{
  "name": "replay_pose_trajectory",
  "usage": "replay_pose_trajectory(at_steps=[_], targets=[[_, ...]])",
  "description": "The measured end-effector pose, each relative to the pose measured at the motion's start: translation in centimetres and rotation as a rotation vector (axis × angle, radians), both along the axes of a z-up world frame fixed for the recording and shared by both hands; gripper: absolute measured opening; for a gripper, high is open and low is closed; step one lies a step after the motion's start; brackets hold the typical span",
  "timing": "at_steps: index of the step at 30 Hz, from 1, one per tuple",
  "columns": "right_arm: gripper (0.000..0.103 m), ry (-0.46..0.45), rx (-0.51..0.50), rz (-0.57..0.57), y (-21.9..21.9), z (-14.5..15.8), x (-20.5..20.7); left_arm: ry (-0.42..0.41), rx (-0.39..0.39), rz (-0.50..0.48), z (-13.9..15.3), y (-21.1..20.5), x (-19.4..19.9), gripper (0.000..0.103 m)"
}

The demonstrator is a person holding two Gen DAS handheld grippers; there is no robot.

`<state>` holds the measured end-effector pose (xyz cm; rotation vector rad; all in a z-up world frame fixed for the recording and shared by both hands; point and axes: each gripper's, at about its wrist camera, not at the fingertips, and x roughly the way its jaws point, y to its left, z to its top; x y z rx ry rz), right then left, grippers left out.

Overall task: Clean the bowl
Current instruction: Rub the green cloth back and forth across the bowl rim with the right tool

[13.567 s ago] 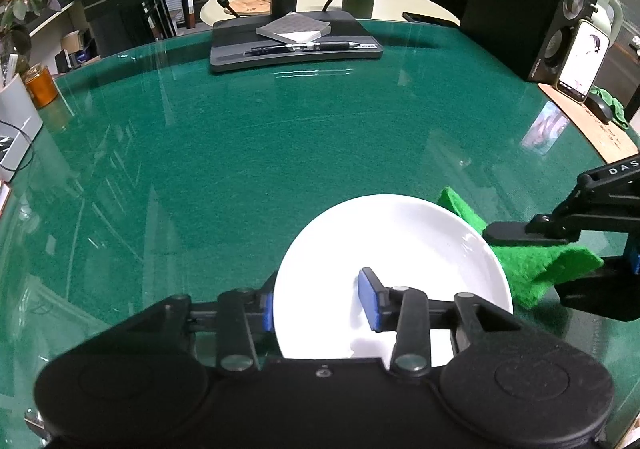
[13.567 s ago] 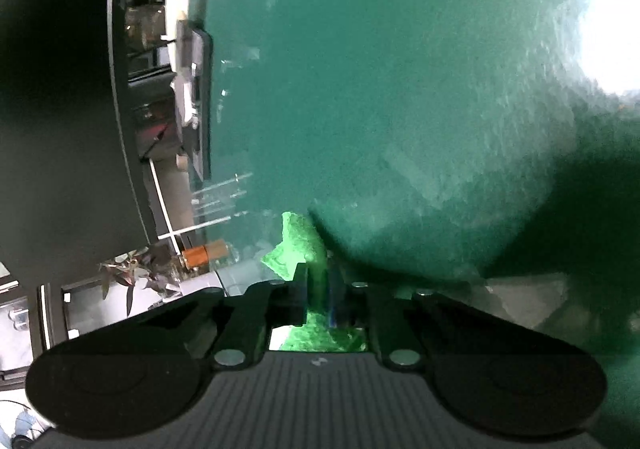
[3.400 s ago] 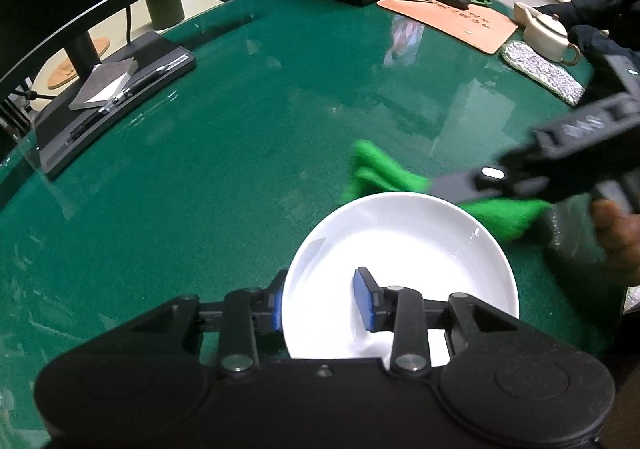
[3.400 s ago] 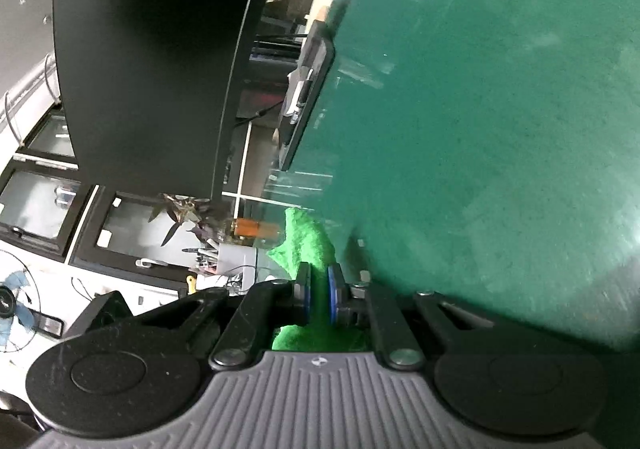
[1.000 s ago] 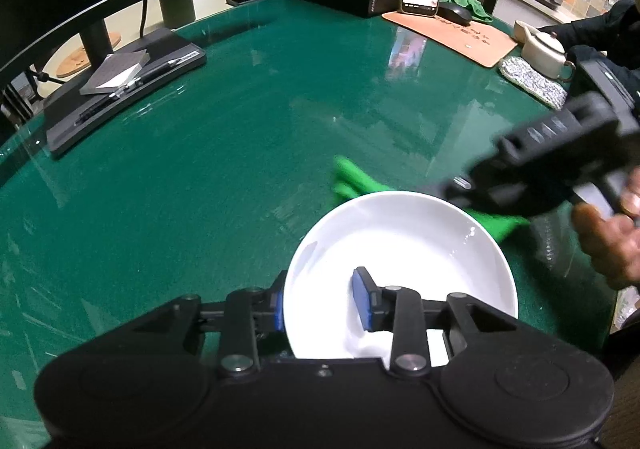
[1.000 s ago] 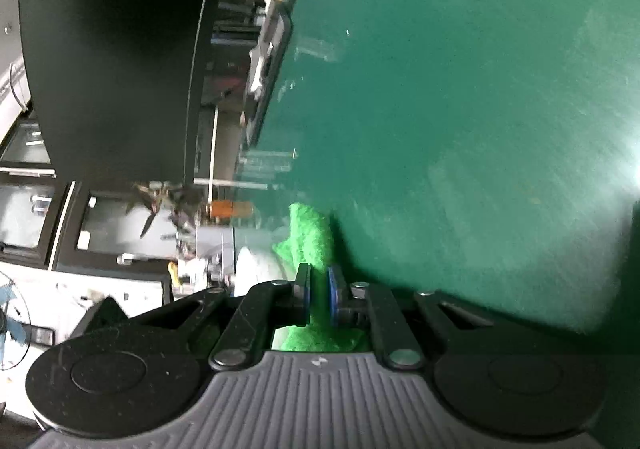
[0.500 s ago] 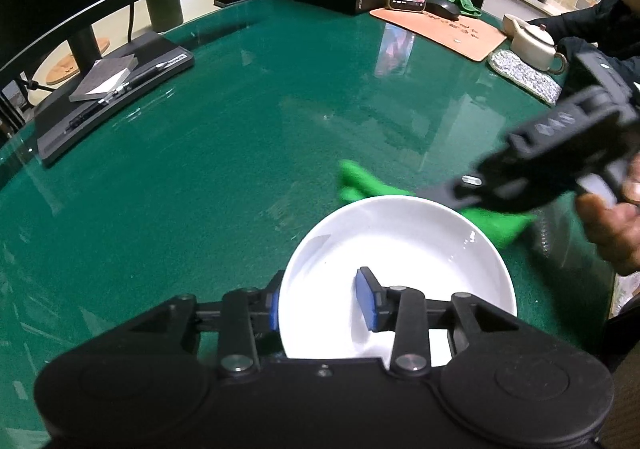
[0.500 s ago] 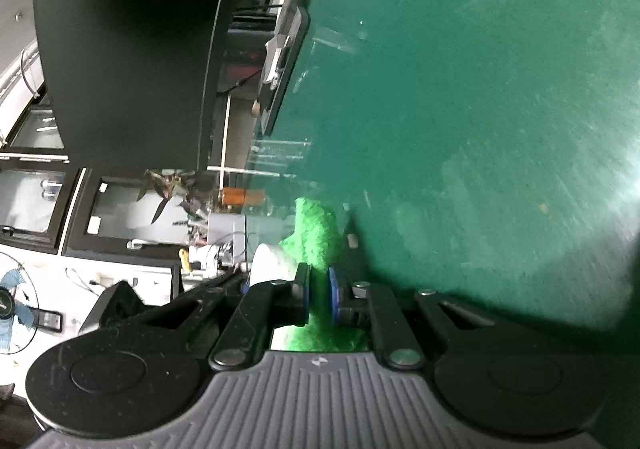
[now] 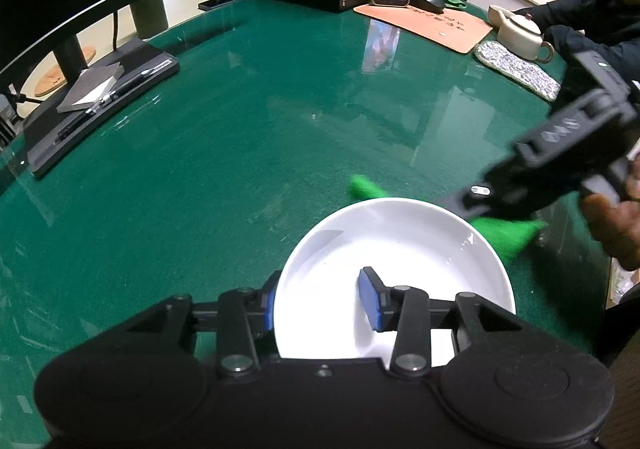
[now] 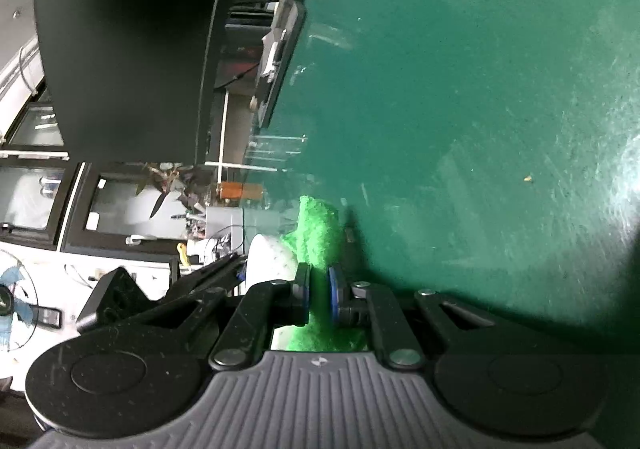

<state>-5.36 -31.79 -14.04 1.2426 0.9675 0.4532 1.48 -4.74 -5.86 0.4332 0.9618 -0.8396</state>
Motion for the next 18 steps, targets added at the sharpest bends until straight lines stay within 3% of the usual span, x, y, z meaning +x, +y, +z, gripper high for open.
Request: replay_pose_trajectory(at_steps=[5, 9, 13, 18], targets=[[0.01, -0.028, -0.011, -0.007, 1.1, -0.1, 1.8, 0.01, 0.003, -0.014, 0.0, 0.0, 0.1, 0.039], [0.01, -0.02, 0.01, 0.018, -0.2, 0.2, -0.7, 0.01, 0.0, -0.028, 0.0, 0.0, 0.1, 0.04], [0.01, -0.038, -0.005, 0.041, -0.1, 0.2, -0.5, 0.014, 0.004, -0.032, 0.0, -0.1, 0.2, 0.04], [0.01, -0.092, -0.023, 0.035, 2.0, -0.2, 3.3, 0.019, 0.008, -0.02, 0.1, -0.2, 0.2, 0.04]])
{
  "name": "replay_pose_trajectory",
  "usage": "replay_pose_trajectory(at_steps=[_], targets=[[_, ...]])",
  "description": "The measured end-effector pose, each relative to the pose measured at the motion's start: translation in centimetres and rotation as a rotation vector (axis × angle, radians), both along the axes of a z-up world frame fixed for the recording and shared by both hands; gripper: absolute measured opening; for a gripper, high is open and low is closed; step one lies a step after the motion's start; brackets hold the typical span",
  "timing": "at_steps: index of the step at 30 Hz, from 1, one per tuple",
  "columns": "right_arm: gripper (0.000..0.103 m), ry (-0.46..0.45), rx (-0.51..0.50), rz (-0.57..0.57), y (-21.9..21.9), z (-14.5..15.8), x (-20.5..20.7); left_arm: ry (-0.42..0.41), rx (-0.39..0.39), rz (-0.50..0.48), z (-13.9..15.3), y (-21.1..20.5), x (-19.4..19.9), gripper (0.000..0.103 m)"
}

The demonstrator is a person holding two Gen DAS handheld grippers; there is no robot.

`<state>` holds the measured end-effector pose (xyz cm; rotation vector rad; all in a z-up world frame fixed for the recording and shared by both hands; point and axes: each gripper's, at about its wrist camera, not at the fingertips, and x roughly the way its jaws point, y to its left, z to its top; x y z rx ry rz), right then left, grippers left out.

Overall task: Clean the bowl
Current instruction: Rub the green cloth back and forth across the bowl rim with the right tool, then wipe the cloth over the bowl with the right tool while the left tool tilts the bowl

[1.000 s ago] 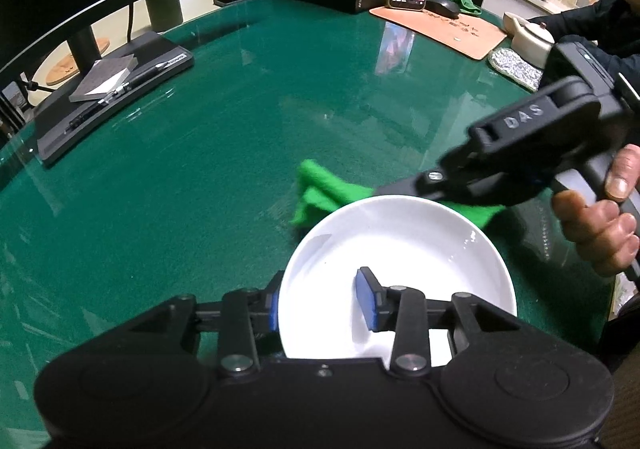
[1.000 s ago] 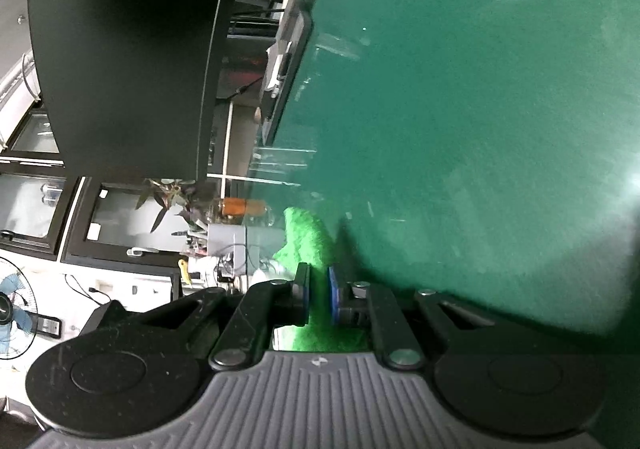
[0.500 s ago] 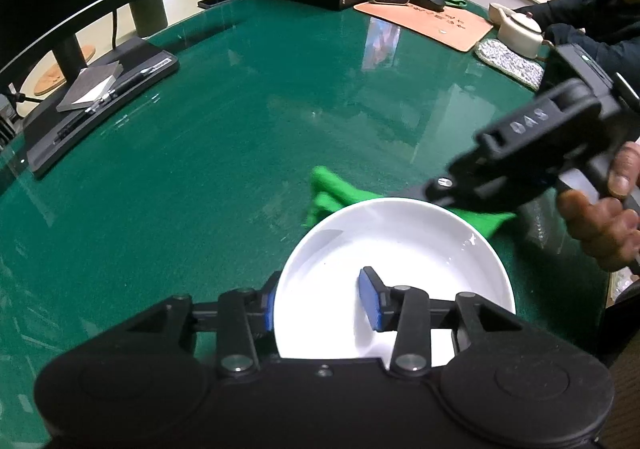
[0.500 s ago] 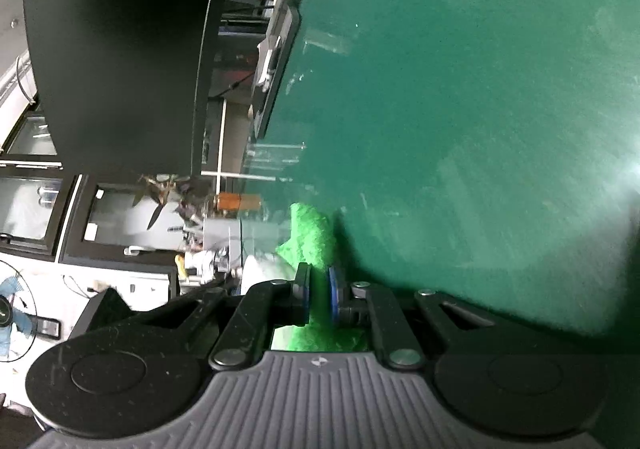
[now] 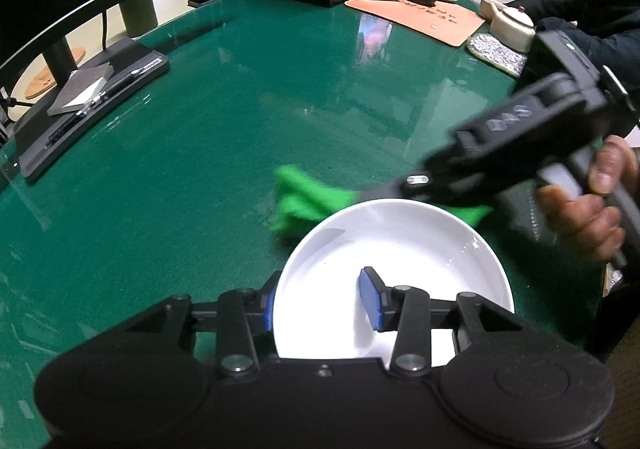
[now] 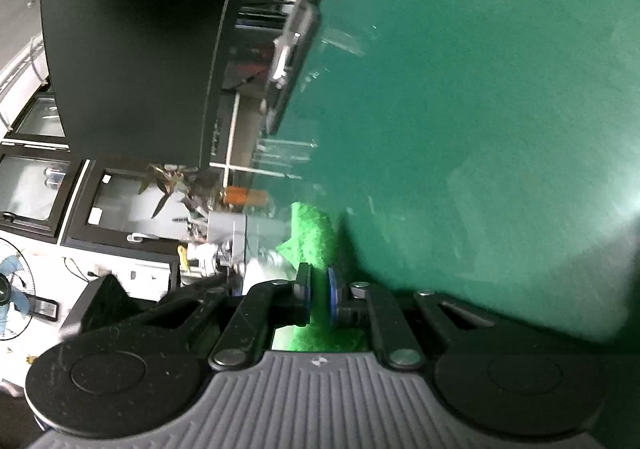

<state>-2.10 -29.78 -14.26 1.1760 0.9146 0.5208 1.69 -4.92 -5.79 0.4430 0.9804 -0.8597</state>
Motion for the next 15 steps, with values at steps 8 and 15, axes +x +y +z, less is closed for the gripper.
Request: replay_pose_trajectory(at_steps=[8, 15], targets=[[0.011, -0.027, -0.018, 0.004, -0.5, 0.9, 2.6, -0.029, -0.018, 0.191, 1.9, 1.3, -2.0, 0.034], [0.011, 0.017, 0.006, 0.026, -0.5, 0.6, 1.2, -0.053, 0.033, 0.166, 0.8, 1.4, -2.8, 0.021]])
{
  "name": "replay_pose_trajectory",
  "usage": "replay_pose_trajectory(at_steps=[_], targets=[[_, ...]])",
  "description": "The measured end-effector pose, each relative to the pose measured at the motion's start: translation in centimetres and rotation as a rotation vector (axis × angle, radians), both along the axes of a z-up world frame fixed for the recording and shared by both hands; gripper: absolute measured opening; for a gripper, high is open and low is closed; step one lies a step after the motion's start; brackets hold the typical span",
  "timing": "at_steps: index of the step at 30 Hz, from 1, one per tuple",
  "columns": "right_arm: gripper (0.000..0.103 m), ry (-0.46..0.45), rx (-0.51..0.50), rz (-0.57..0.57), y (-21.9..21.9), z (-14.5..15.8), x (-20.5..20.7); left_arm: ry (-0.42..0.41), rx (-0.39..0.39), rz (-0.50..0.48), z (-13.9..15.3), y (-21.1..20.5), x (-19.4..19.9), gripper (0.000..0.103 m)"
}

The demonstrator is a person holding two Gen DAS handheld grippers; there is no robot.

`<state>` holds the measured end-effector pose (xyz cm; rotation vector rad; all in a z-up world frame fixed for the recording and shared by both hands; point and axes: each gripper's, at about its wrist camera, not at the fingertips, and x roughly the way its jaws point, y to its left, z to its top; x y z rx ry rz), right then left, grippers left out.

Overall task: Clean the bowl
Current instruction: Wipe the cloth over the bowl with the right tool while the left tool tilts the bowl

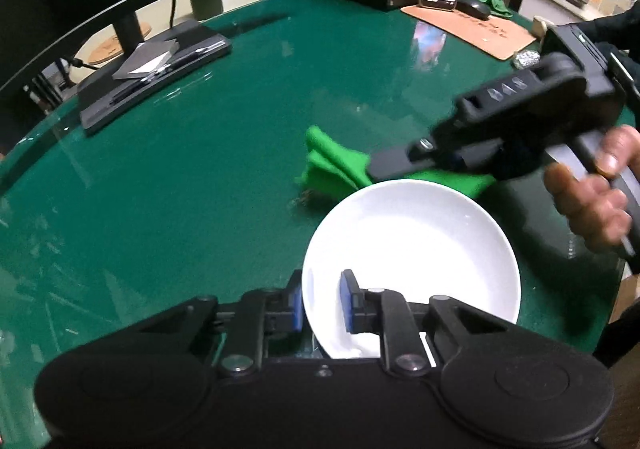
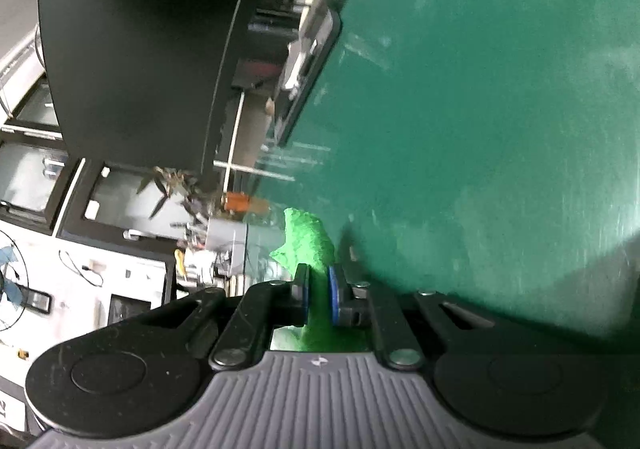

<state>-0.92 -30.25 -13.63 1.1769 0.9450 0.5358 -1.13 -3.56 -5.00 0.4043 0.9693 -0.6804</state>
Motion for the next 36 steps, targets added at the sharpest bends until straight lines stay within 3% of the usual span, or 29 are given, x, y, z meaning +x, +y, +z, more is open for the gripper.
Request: replay_pose_trajectory(at_steps=[3, 7, 9, 15, 25, 31, 36], targets=[[0.012, 0.034, 0.03, -0.02, -0.6, -0.1, -2.1, -0.036, 0.025, -0.099, -0.3, -0.7, 0.4, 0.032], [0.012, 0.061, 0.035, -0.04, -1.6, 0.0, -4.9, -0.031, 0.032, -0.156, -0.6, -0.9, 0.9, 0.033], [0.012, 0.063, 0.033, -0.047, -1.9, 0.0, -5.7, -0.026, 0.031, -0.162, -0.6, -1.1, 1.0, 0.033], [0.013, 0.045, 0.087, -0.1, -0.6, -0.9, -2.2, -0.019, 0.031, -0.149, -0.6, -1.4, 1.1, 0.033], [0.013, 0.122, 0.133, -0.084, -2.4, -1.3, -5.0, -0.011, 0.024, -0.158, -0.5, -1.3, 1.2, 0.033], [0.014, 0.087, 0.132, -0.078, 0.4, -2.1, -0.8, 0.003, 0.028, -0.182, -0.5, -1.4, 1.3, 0.034], [0.013, 0.097, 0.123, -0.068, -1.5, -1.0, -4.0, 0.002, 0.018, -0.21, -0.6, -1.2, 1.3, 0.034]])
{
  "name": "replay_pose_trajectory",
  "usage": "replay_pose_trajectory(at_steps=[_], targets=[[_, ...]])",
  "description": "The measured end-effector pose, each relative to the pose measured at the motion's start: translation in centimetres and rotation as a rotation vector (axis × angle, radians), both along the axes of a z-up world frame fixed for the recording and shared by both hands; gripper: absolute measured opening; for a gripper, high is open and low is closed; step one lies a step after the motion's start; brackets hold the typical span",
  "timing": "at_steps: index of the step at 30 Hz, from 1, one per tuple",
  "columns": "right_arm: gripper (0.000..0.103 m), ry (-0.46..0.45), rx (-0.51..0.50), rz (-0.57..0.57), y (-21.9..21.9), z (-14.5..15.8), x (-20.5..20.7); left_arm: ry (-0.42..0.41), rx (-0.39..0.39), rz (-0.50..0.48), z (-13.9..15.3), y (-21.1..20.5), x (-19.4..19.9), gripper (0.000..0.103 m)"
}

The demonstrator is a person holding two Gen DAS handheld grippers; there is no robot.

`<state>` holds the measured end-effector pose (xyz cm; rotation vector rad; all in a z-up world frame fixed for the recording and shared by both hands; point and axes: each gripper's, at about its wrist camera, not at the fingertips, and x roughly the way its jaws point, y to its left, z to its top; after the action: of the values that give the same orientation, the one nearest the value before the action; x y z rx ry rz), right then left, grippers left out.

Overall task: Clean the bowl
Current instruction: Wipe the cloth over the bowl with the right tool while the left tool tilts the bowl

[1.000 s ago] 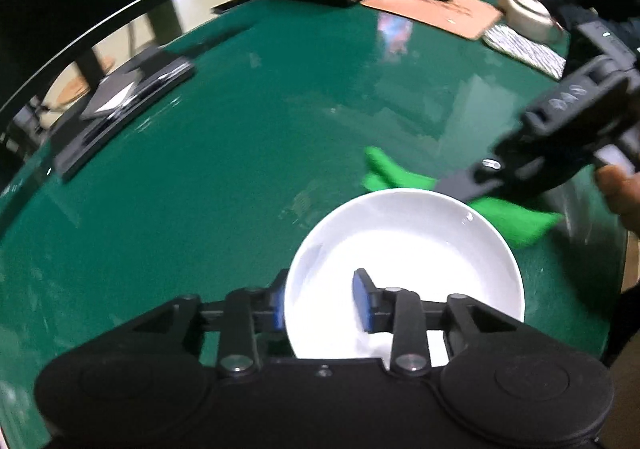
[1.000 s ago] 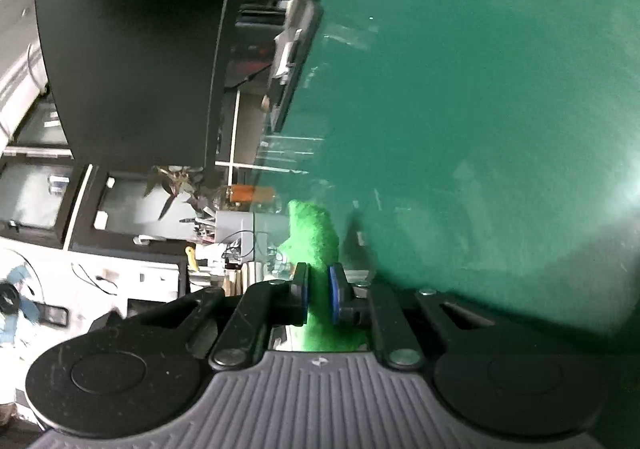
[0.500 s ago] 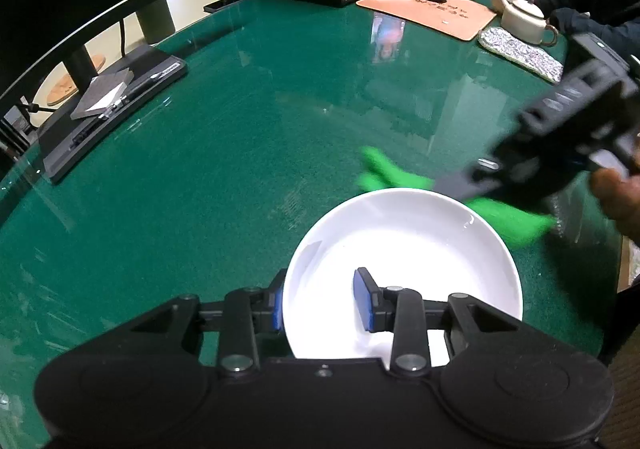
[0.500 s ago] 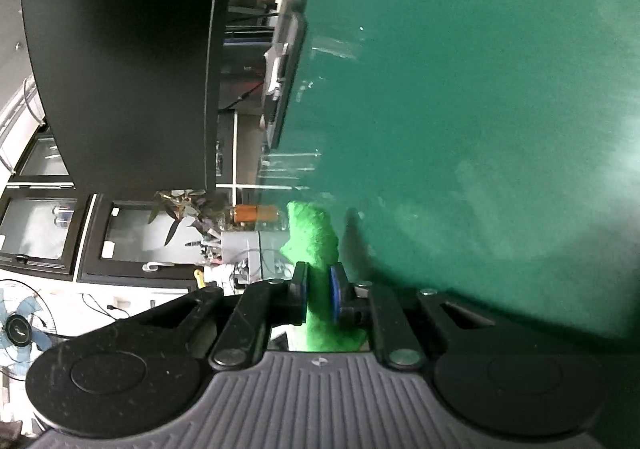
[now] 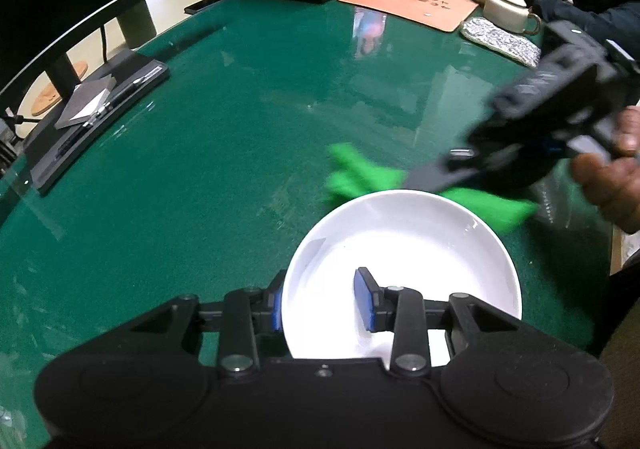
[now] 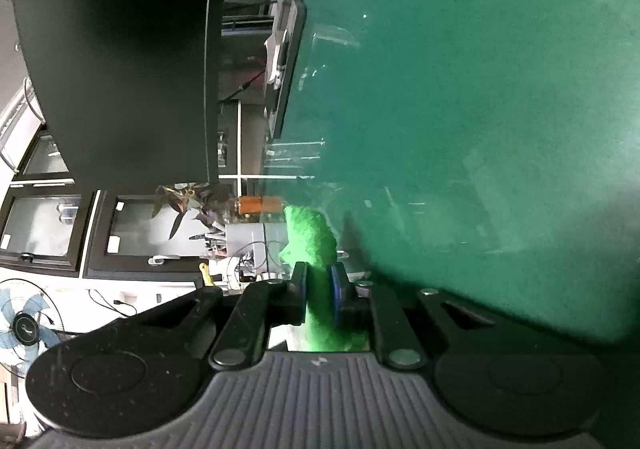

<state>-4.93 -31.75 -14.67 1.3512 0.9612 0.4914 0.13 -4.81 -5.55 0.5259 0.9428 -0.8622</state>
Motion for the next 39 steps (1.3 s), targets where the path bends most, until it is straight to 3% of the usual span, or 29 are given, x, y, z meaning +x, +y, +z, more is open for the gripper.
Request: replay_pose_trajectory(at_steps=[4, 9, 12, 14, 16, 20, 24, 29, 34, 39], targets=[[0.013, 0.005, -0.004, 0.016, -0.9, 0.8, -1.6, -0.004, -0.001, -0.013, 0.0, -0.1, 0.0, 0.034], [0.012, -0.021, -0.022, 0.001, 1.2, -0.4, 2.0, 0.002, 0.005, -0.009, 0.0, -0.2, 0.1, 0.035], [0.014, -0.044, -0.051, 0.032, 3.0, -0.2, 4.2, 0.043, -0.011, 0.095, 0.8, 0.1, 0.5, 0.03], [0.014, -0.055, -0.04, 0.004, 2.7, 0.0, 4.8, 0.065, -0.08, 0.202, 2.0, 1.4, -0.1, 0.03], [0.014, -0.057, -0.05, -0.041, 1.5, 0.3, 4.9, 0.069, -0.077, 0.232, 2.2, 1.9, -0.7, 0.029], [0.014, -0.045, -0.076, -0.026, 1.2, 0.4, 5.0, 0.064, -0.044, 0.23, 1.3, 1.9, -2.0, 0.013], [0.014, -0.038, -0.073, 0.025, 1.9, 0.5, 4.7, 0.038, -0.036, 0.203, 0.9, 1.5, -2.1, 0.015], [0.014, -0.001, -0.062, 0.033, 1.5, 0.5, 2.4, -0.001, -0.021, 0.126, 0.1, 0.5, -1.2, 0.032], [0.014, 0.061, 0.036, -0.025, -0.9, -0.3, -1.3, -0.01, -0.026, 0.114, -0.2, 0.3, -1.3, 0.032], [0.014, 0.077, 0.094, -0.089, 0.3, -1.5, 0.4, -0.025, -0.016, 0.118, -0.2, 0.1, -1.7, 0.032]])
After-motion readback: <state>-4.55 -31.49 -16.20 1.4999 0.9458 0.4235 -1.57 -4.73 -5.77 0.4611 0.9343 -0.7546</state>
